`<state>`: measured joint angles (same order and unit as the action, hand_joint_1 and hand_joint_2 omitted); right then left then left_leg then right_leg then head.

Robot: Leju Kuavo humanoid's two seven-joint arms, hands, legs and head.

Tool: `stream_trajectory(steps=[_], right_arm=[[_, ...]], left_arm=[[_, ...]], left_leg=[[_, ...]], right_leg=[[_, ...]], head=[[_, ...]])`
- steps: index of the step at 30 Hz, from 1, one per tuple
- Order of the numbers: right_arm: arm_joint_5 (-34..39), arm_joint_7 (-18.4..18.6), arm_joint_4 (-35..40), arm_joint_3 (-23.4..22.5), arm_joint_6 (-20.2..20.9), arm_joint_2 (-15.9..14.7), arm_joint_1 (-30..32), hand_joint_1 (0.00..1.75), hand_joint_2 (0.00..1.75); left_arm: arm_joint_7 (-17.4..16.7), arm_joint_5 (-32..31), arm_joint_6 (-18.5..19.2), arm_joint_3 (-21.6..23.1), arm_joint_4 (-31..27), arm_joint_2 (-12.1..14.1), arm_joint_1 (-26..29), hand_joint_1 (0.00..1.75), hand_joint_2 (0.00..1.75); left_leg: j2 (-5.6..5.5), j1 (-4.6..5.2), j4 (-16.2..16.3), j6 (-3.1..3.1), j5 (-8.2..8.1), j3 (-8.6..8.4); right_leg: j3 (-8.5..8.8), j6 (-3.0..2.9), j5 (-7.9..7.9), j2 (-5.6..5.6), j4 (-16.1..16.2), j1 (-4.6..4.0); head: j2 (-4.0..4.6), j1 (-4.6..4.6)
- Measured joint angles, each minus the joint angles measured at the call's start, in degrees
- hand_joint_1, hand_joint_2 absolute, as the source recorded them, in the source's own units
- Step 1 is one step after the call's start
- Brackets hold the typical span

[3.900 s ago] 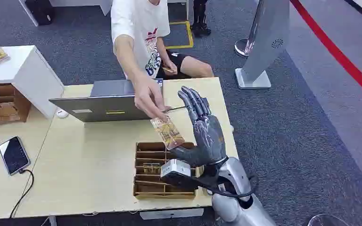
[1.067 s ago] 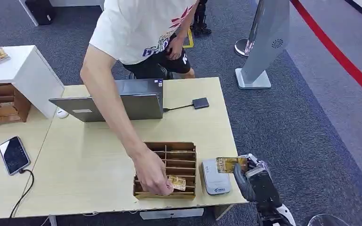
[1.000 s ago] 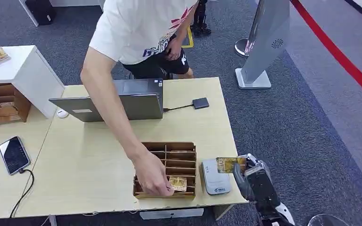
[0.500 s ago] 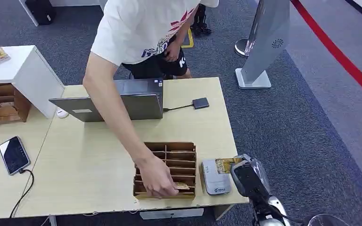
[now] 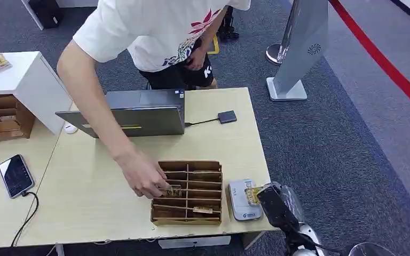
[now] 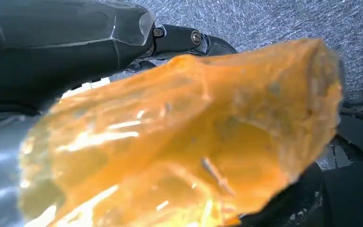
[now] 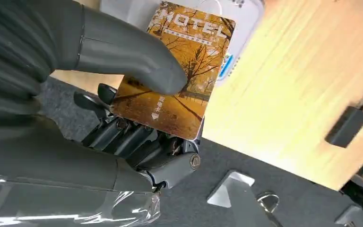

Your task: Pass the card to the sensor for recognition and then transmit it.

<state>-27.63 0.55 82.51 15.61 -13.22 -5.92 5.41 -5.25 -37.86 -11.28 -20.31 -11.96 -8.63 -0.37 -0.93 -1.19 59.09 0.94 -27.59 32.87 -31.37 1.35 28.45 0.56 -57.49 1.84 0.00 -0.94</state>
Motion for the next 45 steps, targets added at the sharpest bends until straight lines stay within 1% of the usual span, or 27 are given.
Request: stream_trajectory(steps=[23,34,45], right_arm=[[-0.9,0.9,-2.4,0.0,0.8,0.0,-0.9,1.75,1.75],[-1.5,1.5,-6.3,0.2,1.3,0.3,-3.7,1.75,1.75],[-2.6,1.3,-11.4,0.2,3.1,2.0,-7.9,1.75,1.75]], left_arm=[[-0.1,-0.4,0.0,-0.9,0.0,0.0,0.0,0.0,0.0],[-0.1,-0.8,0.4,-0.9,0.0,0.0,-0.1,0.0,0.0],[-0.4,-1.7,0.8,-0.9,0.0,0.0,-0.2,0.0,0.0]], left_leg=[[0.0,0.0,0.0,0.0,0.0,-0.01],[0.01,0.0,0.0,0.0,0.01,-0.03],[0.01,0.0,0.0,0.01,0.04,-0.08]], right_leg=[[0.01,0.0,0.0,0.0,0.0,0.0],[0.03,0.0,-0.01,0.01,0.0,0.0],[0.07,0.01,-0.02,0.03,0.0,0.0]], head=[[0.0,0.0],[0.0,0.0],[0.0,0.0]])
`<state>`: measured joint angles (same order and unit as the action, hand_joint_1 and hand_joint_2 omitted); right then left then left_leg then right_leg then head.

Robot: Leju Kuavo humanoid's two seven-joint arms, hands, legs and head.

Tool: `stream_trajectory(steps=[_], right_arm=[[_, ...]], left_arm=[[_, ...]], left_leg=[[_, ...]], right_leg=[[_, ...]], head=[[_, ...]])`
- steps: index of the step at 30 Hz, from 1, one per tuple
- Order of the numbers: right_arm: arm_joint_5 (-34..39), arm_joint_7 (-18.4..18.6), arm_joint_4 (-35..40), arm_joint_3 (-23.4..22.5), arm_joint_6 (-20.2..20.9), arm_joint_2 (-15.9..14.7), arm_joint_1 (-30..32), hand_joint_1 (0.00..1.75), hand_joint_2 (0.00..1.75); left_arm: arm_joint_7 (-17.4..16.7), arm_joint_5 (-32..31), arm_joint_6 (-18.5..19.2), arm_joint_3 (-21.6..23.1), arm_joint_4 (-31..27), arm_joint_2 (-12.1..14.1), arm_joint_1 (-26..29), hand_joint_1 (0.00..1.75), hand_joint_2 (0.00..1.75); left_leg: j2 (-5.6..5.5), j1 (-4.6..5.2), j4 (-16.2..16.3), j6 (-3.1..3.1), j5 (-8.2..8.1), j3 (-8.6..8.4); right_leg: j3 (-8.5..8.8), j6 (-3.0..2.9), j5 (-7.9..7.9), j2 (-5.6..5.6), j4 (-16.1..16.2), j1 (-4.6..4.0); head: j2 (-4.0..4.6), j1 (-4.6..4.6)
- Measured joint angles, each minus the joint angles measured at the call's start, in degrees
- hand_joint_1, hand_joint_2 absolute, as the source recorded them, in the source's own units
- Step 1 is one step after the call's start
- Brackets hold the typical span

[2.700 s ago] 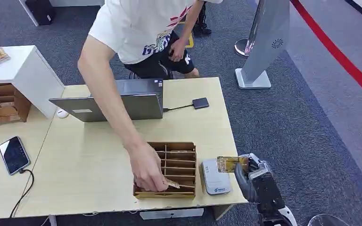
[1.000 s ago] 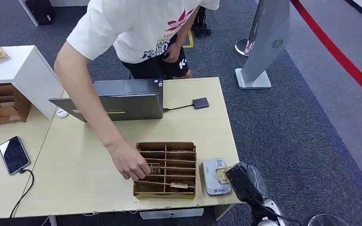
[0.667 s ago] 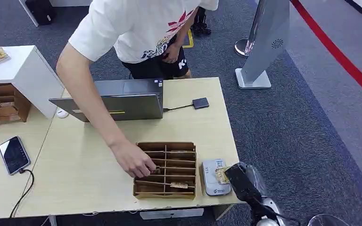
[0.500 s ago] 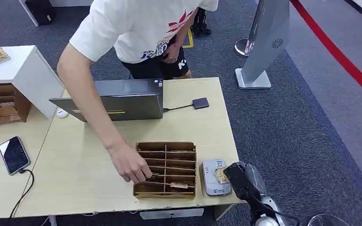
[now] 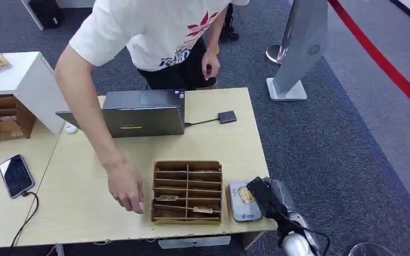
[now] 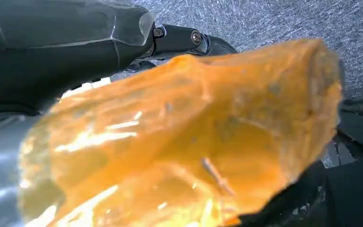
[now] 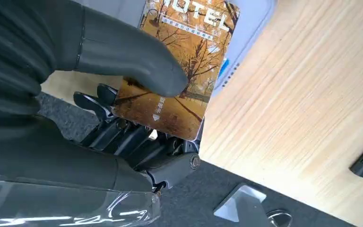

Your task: Pass the card to the sensor for recognition and then transmit it.

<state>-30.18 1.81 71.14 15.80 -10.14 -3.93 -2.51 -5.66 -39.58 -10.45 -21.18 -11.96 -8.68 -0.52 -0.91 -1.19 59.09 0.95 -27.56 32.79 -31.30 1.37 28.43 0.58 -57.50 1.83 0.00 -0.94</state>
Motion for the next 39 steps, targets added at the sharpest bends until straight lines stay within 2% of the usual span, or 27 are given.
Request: stream_trajectory(steps=[21,39], right_arm=[[-1.1,-0.5,-5.8,-0.2,1.7,1.5,-4.1,1.75,1.75],[-2.2,0.2,-7.4,-2.0,2.5,1.5,-4.4,1.75,1.75]], left_arm=[[-0.2,-0.6,0.3,0.0,0.0,0.0,-0.1,0.0,0.0],[-0.2,-0.7,0.3,-0.1,0.0,0.0,-0.1,0.0,0.0]], left_leg=[[0.02,0.0,0.0,0.01,0.01,-0.09],[0.05,0.0,0.0,0.01,0.01,-0.19]], right_leg=[[0.05,0.02,-0.02,0.03,0.0,0.0],[0.07,0.02,-0.02,0.05,0.0,0.0]], head=[[0.0,0.0],[0.0,0.0]])
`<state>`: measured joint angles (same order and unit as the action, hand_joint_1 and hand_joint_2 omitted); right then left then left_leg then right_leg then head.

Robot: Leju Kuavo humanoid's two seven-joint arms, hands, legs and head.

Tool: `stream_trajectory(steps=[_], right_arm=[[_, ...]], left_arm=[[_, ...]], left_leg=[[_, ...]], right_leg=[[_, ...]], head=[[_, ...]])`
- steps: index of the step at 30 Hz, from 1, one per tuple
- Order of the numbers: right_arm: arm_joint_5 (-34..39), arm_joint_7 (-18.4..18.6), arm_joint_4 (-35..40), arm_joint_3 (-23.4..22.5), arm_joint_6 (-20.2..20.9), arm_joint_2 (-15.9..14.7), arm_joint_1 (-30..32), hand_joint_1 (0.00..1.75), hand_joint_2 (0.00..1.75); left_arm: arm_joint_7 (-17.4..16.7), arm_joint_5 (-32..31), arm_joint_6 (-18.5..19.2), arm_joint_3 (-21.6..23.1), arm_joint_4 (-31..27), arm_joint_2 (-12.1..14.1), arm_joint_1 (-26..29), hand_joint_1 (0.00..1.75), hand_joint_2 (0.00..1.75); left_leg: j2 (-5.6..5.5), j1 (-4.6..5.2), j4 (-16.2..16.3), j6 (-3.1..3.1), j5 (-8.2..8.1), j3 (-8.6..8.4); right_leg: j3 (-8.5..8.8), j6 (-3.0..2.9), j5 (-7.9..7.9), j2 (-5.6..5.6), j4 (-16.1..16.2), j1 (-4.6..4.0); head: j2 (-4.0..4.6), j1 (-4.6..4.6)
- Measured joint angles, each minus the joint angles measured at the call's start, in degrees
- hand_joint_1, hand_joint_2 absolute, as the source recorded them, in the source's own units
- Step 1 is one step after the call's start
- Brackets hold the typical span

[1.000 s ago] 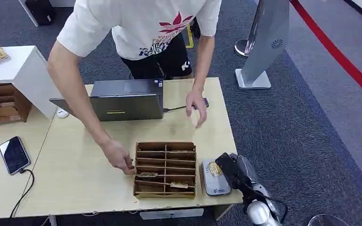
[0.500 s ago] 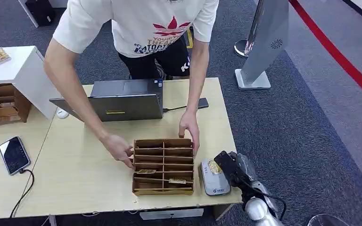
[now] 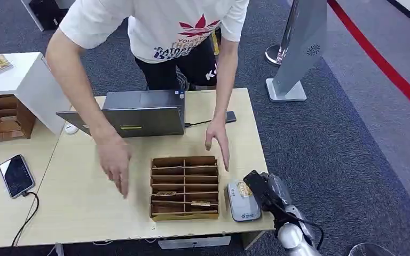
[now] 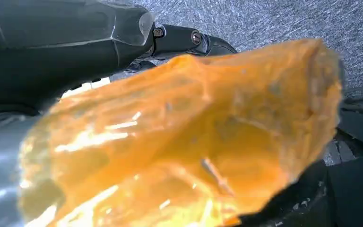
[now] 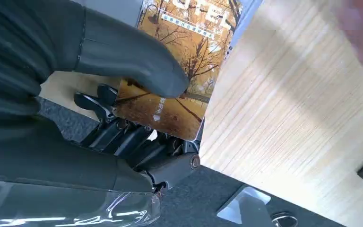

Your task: Pass the card to the sensor for recognition and then transmit it.

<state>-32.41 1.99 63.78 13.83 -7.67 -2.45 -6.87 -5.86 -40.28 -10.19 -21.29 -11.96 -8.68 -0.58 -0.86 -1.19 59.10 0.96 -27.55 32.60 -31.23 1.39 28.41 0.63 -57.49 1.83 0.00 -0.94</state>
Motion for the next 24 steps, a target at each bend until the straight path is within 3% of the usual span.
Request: stream_trajectory(steps=[24], right_arm=[[0.0,0.1,0.0,-1.3,1.1,-0.1,0.4,1.75,1.75]], left_arm=[[0.0,0.0,-0.1,-1.4,0.0,-0.2,0.0,0.0,0.0]], left_leg=[[0.0,0.0,0.0,-0.01,0.0,-0.07]], right_leg=[[0.04,0.0,0.0,0.0,0.0,0.0]], head=[[0.0,0.0]])
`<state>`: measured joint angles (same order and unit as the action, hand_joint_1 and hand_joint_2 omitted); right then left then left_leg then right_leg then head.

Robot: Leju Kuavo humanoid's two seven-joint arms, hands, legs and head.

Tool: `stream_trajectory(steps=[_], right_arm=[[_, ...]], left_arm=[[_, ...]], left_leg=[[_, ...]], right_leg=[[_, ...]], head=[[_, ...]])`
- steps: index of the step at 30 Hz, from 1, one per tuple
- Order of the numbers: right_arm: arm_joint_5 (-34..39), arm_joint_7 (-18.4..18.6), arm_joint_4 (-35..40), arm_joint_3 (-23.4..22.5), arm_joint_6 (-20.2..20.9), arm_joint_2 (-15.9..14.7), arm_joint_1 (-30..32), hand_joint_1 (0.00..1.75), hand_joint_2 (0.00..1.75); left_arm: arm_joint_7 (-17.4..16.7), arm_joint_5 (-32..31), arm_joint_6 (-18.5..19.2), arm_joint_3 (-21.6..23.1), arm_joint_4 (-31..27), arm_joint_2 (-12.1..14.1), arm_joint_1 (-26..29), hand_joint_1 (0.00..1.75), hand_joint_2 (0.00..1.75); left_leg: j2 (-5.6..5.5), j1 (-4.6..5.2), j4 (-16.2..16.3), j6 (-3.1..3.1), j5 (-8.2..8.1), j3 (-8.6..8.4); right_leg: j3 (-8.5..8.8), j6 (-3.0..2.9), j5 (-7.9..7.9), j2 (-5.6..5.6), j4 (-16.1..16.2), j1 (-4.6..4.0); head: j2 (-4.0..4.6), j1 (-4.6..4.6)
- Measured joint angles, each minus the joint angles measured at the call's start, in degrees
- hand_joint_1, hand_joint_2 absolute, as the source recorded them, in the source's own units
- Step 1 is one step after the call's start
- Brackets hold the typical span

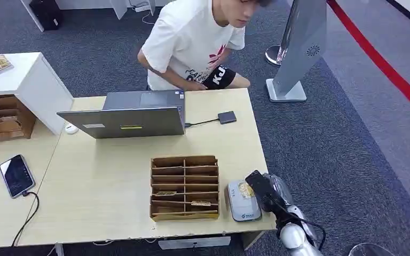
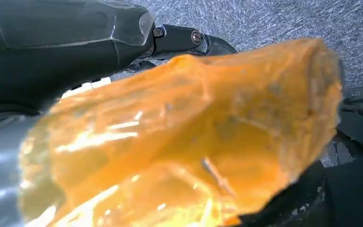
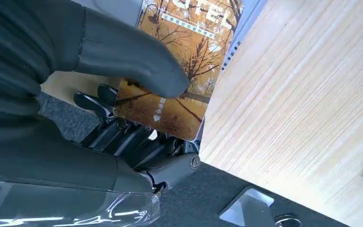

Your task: Pass the card to the sensor for recognition and then transmit it.

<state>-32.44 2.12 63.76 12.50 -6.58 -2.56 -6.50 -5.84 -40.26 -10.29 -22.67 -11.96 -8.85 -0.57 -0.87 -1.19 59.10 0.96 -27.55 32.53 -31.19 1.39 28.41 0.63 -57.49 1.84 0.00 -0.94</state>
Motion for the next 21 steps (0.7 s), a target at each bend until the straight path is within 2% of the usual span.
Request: stream_trajectory(steps=[21], right_arm=[[0.9,0.0,-0.7,-0.2,2.1,-1.9,0.2,1.75,1.75]], left_arm=[[0.1,-0.1,-0.2,-0.4,0.0,0.0,0.0,0.0,0.0]], left_leg=[[0.05,0.0,0.0,0.0,-0.01,-0.23]], right_leg=[[0.2,0.01,-0.01,0.01,0.0,0.0]], head=[[0.0,0.0]])
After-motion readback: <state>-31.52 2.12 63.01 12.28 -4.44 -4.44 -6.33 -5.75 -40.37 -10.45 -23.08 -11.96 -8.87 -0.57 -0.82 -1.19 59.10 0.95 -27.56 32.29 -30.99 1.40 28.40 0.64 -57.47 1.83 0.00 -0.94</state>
